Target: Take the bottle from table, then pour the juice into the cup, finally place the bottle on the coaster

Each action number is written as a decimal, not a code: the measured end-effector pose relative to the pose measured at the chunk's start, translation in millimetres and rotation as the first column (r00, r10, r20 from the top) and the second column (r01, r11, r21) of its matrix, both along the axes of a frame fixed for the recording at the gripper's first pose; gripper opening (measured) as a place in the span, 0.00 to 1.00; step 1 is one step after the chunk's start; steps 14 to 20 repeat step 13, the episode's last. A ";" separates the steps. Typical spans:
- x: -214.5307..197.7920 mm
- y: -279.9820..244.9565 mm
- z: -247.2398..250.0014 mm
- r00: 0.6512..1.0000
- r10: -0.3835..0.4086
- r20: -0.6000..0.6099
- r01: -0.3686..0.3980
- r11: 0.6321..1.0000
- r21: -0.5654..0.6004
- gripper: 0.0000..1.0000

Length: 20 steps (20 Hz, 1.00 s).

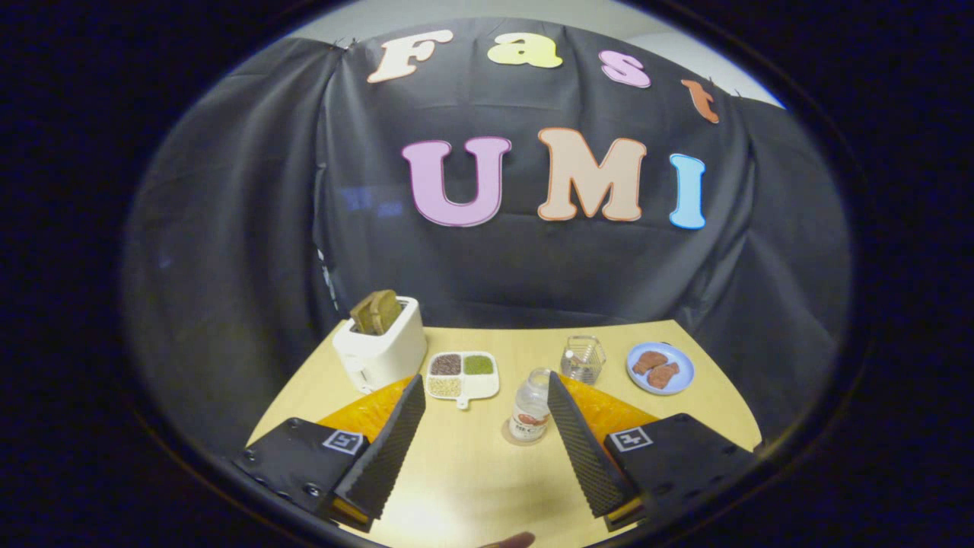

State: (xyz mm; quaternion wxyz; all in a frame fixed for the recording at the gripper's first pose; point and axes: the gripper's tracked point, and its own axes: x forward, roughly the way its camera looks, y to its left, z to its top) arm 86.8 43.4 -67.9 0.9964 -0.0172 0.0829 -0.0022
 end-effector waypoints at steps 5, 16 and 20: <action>-23.1 -17.6 29.4 0.998 0.028 0.050 -0.027 0.999 -0.017 1.00; -42.8 -37.5 40.2 0.996 0.031 0.080 -0.032 0.999 0.013 1.00; -42.8 -37.5 40.2 0.996 0.031 0.080 -0.032 0.999 0.013 1.00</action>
